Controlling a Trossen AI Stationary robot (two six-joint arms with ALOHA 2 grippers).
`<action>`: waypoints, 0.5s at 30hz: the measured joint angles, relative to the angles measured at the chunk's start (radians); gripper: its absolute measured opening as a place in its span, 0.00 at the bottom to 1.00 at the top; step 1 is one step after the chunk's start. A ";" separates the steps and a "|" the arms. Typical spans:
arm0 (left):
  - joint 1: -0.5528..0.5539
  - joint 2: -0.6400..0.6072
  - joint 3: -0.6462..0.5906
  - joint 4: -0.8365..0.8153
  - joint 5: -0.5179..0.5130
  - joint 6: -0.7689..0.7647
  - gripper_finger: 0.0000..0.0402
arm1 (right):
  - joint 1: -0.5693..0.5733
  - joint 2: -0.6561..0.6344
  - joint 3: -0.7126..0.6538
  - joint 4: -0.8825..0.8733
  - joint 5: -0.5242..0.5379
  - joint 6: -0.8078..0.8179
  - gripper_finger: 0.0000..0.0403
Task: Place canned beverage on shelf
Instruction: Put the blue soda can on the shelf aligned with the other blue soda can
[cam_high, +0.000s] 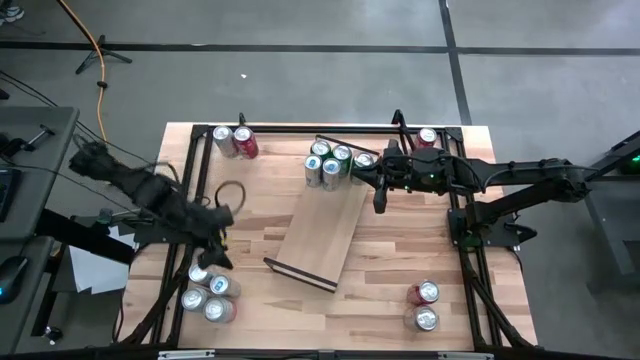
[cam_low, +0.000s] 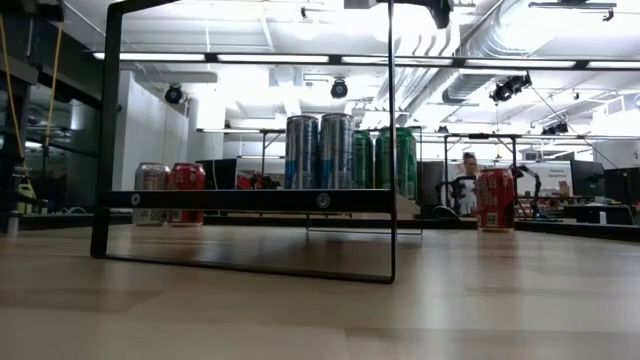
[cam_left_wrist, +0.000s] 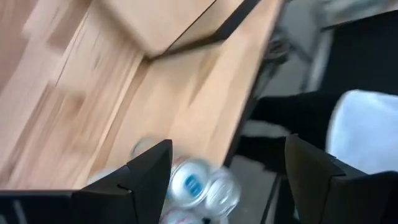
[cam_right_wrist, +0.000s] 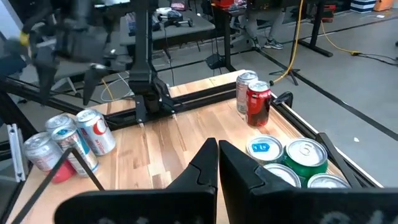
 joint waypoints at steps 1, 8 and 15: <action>-0.028 0.025 0.000 -0.017 -0.011 -0.038 0.58 | 0.000 0.000 0.000 -0.005 0.002 0.000 0.00; -0.174 0.242 0.000 -0.125 0.002 -0.219 0.58 | 0.000 0.001 0.000 -0.083 0.032 0.000 0.00; -0.205 0.326 0.000 -0.121 0.043 -0.293 0.58 | -0.016 0.001 0.000 -0.111 0.043 0.002 0.00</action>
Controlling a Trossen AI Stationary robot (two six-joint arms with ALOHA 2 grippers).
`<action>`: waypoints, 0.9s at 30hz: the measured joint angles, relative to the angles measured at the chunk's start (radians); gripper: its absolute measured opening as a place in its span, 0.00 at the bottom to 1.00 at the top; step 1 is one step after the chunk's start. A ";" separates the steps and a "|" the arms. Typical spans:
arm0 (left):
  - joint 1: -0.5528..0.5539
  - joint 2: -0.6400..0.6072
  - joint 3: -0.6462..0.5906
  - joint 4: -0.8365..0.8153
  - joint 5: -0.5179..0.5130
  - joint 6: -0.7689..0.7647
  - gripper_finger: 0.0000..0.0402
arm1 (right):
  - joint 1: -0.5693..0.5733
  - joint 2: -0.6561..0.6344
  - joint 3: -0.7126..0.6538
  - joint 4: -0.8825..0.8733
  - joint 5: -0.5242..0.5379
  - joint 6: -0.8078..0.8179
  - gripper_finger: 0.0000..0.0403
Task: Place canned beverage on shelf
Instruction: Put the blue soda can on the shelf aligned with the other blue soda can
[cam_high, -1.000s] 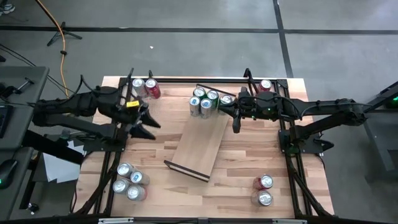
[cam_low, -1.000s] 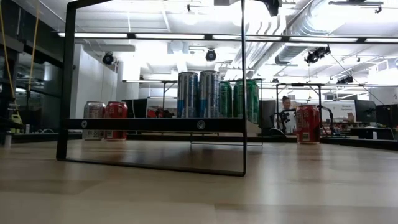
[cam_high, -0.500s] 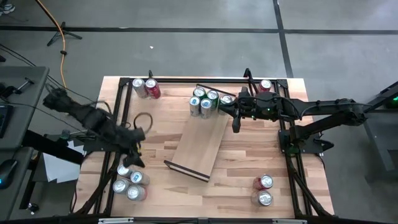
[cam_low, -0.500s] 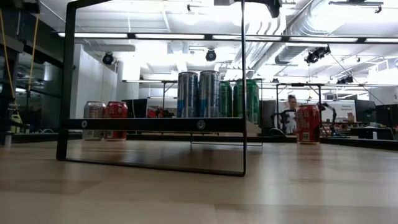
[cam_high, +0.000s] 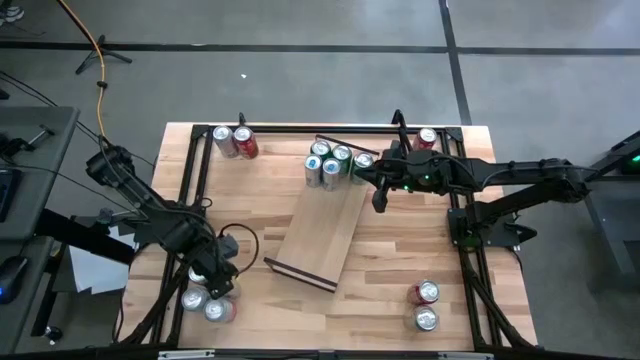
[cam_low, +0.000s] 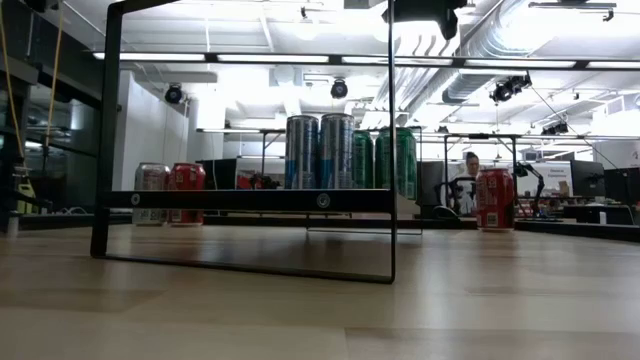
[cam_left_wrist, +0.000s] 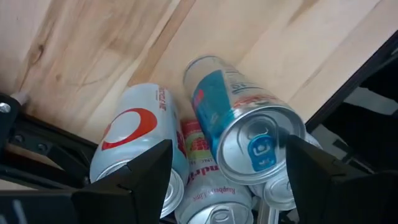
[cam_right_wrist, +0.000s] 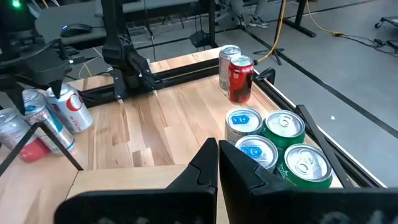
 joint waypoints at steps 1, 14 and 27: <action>0.000 0.000 0.000 0.001 -0.008 -0.003 0.58 | -0.005 0.000 0.000 -0.001 -0.001 0.004 0.00; 0.013 -0.005 0.001 -0.009 -0.096 0.032 0.58 | -0.050 0.000 0.000 -0.002 -0.005 0.046 0.00; 0.097 -0.041 0.007 -0.035 -0.133 0.214 0.58 | -0.050 0.000 0.000 -0.002 -0.005 0.054 0.00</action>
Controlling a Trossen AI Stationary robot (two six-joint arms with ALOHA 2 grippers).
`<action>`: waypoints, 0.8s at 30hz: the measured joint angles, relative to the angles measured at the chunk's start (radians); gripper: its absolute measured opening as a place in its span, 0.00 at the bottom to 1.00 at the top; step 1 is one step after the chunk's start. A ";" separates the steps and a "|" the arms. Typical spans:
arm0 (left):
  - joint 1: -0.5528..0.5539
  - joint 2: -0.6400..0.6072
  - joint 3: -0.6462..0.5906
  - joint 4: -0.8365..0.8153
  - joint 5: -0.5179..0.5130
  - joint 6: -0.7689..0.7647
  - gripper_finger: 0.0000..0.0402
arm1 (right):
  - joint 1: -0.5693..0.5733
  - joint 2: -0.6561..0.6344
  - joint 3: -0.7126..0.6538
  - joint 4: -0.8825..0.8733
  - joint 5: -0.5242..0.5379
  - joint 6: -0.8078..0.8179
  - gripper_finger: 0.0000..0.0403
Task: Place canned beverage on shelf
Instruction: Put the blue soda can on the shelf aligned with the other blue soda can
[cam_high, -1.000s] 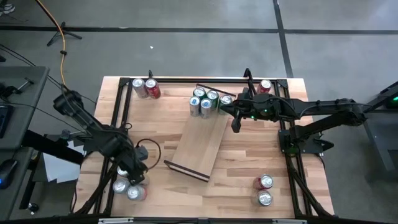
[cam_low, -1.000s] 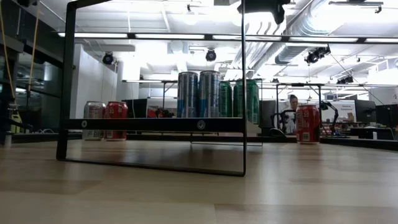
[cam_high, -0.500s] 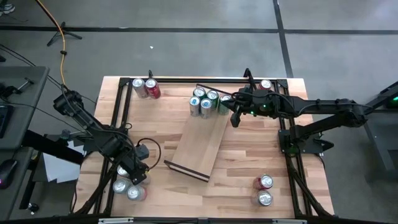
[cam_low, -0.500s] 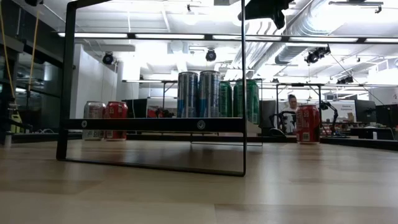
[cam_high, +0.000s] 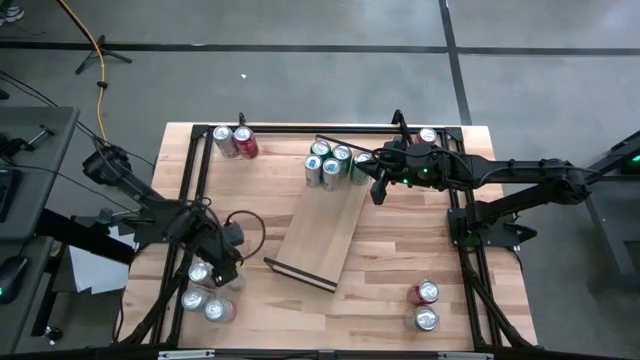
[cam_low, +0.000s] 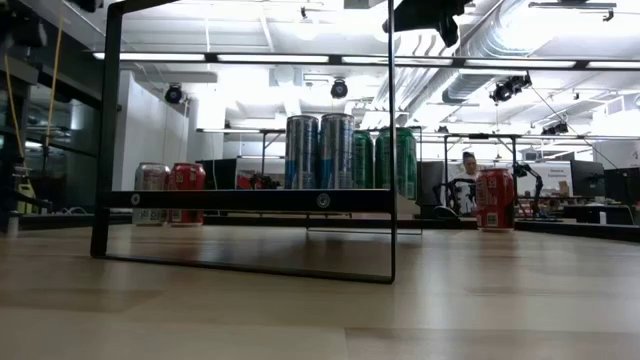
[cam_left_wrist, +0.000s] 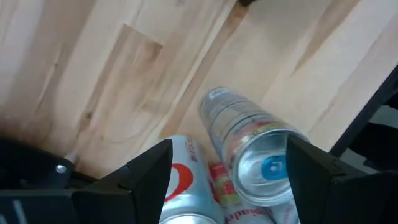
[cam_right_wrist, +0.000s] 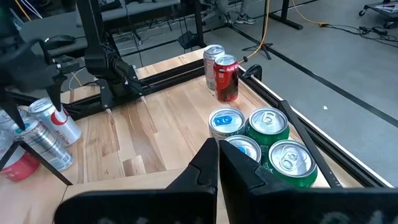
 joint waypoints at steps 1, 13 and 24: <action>0.007 -0.013 0.009 -0.007 -0.001 0.008 0.58 | 0.000 0.000 0.000 0.000 0.000 0.000 0.00; -0.049 -0.073 0.103 -0.003 -0.022 0.055 0.58 | 0.000 0.000 0.000 0.000 0.000 0.000 0.00; -0.169 0.059 0.103 -0.026 -0.207 0.172 0.58 | 0.000 0.000 0.000 -0.030 0.000 0.000 0.00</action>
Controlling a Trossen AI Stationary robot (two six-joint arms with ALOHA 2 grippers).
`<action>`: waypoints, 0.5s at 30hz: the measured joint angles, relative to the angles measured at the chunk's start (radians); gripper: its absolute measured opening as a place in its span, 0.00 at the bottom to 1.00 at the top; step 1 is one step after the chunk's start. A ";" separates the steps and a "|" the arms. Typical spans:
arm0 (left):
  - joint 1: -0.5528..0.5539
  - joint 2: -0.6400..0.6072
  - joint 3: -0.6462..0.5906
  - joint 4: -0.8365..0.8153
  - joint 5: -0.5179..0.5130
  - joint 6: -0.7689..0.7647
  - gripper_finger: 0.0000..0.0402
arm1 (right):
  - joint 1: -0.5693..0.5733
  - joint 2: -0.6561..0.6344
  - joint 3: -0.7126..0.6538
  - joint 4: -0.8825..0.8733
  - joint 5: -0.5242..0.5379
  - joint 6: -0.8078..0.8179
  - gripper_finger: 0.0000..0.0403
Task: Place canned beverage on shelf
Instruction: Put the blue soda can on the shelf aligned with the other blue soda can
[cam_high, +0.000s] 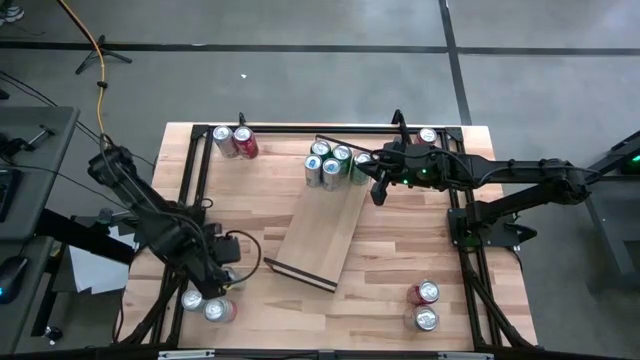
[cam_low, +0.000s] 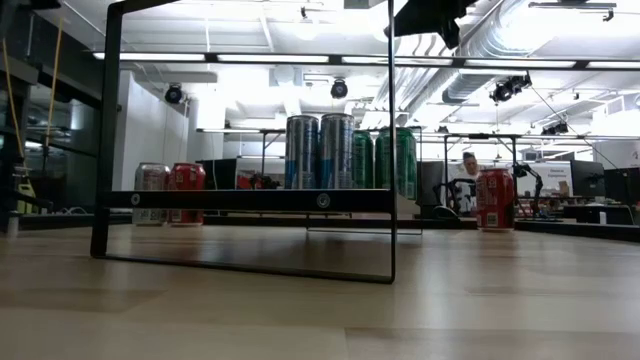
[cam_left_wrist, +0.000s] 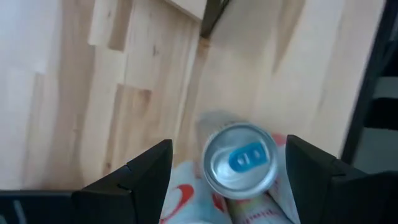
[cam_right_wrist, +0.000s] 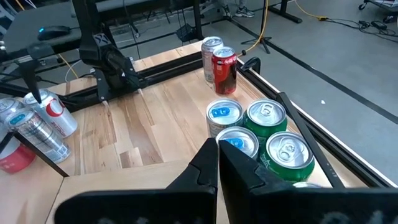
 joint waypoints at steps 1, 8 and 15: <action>-0.003 0.006 0.000 -0.001 -0.005 0.014 0.58 | 0.000 0.000 0.000 -0.002 0.000 0.000 0.00; -0.025 0.017 -0.001 0.003 0.007 0.070 0.58 | 0.000 0.000 0.000 -0.022 0.001 0.015 0.00; -0.046 0.020 -0.008 0.006 0.009 0.080 0.58 | 0.000 0.000 0.000 -0.023 0.001 0.015 0.00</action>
